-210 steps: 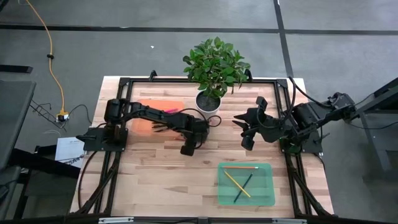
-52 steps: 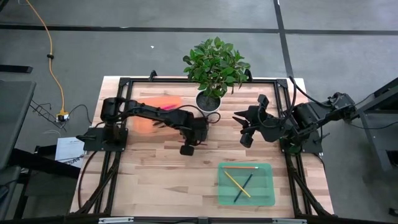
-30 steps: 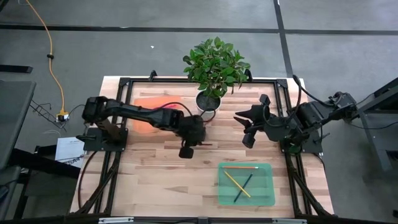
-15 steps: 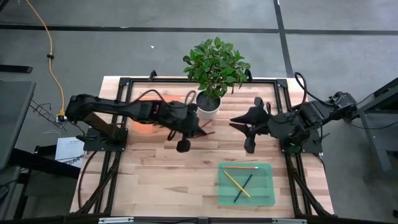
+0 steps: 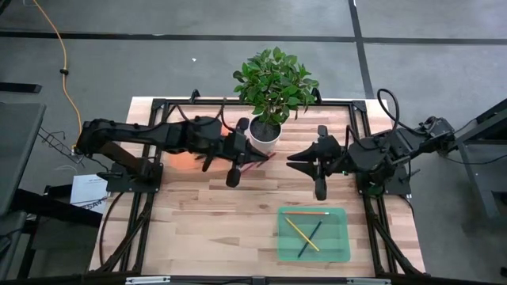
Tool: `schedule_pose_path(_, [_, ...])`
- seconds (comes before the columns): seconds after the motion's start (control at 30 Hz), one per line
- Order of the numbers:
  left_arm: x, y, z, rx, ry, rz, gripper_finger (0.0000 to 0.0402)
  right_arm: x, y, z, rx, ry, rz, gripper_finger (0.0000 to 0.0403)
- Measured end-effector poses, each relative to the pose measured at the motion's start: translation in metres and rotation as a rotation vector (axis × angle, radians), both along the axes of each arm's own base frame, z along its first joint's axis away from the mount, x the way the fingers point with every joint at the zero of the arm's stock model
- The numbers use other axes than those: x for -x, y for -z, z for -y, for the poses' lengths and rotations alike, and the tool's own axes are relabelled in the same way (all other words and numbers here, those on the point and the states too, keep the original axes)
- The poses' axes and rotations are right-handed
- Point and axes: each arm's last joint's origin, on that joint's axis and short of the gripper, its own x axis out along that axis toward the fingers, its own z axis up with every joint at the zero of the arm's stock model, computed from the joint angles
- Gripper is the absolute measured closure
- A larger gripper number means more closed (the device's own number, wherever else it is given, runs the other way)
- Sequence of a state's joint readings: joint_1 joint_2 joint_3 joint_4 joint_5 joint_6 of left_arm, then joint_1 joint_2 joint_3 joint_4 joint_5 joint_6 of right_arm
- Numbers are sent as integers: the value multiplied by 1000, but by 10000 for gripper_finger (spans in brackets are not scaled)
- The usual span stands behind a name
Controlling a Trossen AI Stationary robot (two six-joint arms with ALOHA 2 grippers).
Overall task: Sort pens & pencils
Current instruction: Put the bottom red colored pencil into the green bin
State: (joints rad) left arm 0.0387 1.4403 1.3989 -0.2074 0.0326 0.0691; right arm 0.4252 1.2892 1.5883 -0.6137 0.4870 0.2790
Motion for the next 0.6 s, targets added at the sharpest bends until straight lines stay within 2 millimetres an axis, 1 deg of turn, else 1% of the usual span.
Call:
schedule_pose_path(0.13, [1,-14,0,-20,-7,38,399,0,0,0,1,0,-2,341])
schedule_pose_path(0.27, [5,-36,0,-49,-3,103,399,-3,-1,3,4,9,15,340])
schedule_pose_path(0.33, [6,-43,0,-68,0,126,399,-6,-2,5,12,6,23,336])
schedule_pose_path(0.43, [7,-48,0,-73,-7,138,399,-8,-4,9,13,2,41,323])
schedule_pose_path(0.6, [7,-49,0,-73,-5,141,399,-10,-4,14,23,16,46,296])
